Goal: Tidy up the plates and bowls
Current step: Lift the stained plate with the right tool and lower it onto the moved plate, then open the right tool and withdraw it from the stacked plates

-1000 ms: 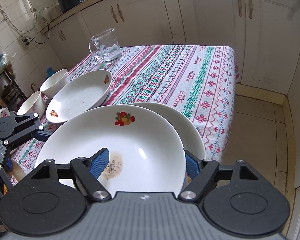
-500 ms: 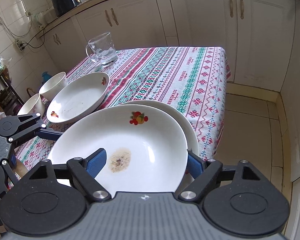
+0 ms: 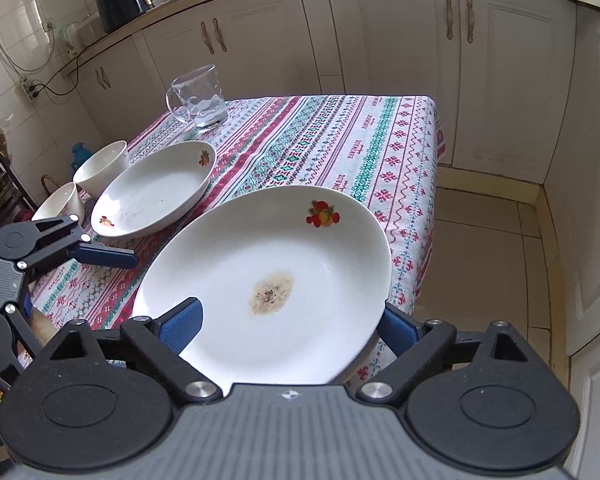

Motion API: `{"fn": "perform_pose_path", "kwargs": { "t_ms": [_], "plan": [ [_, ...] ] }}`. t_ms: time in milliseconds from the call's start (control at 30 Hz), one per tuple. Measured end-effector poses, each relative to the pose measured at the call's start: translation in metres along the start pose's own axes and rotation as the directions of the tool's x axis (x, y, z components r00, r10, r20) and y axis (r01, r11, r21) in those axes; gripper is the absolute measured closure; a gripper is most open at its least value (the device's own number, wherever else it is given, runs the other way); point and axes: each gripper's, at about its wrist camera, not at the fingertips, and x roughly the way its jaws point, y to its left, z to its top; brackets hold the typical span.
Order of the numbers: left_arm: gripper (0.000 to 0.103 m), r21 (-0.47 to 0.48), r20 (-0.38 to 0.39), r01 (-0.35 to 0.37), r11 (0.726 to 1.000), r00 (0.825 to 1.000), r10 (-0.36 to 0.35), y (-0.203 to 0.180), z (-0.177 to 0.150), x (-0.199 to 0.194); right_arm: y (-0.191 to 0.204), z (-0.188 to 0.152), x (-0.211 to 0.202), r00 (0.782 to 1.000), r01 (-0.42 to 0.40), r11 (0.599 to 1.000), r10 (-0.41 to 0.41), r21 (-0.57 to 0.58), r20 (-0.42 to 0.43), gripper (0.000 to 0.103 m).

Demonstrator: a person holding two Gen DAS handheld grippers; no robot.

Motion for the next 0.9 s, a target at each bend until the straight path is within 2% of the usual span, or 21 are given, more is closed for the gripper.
{"fn": "perform_pose_path", "kwargs": {
  "t_ms": [167, 367, 533, 633, 733, 900],
  "plan": [
    [0.008, -0.066, 0.035, -0.043, 0.997, 0.998, 0.045, 0.009, -0.003, -0.017, 0.012, -0.01, -0.003, 0.999, 0.052, 0.999, -0.052, -0.007, -0.001, 0.005],
    [0.007, -0.137, 0.053, -0.06, 0.989, 0.996, 0.067, 0.019, -0.014, -0.032, 0.023, -0.021, -0.003, 0.998, 0.066, 0.997, -0.066, -0.027, -0.005, 0.0],
    [0.007, -0.198, 0.066, -0.098, 0.975, 0.991, 0.113, 0.024, -0.025, -0.042, 0.035, -0.023, -0.009, 0.993, 0.116, 0.992, -0.115, -0.05, 0.028, 0.0],
    [0.006, -0.24, 0.057, -0.148, 0.959, 0.984, 0.166, 0.028, -0.032, -0.044, 0.051, -0.025, -0.021, 0.989, 0.135, 0.988, -0.129, -0.082, 0.071, 0.0],
    [0.006, -0.288, 0.035, -0.221, 0.932, 0.97, 0.241, 0.034, -0.04, -0.045, 0.074, -0.026, -0.03, 0.983, 0.163, 0.978, -0.15, -0.134, 0.102, 0.0],
    [0.006, -0.34, -0.01, -0.271, 0.901, 0.959, 0.285, 0.045, -0.052, -0.042, 0.11, -0.031, -0.033, 0.979, 0.185, 0.953, -0.158, -0.239, 0.128, 0.0]
  ]
}}
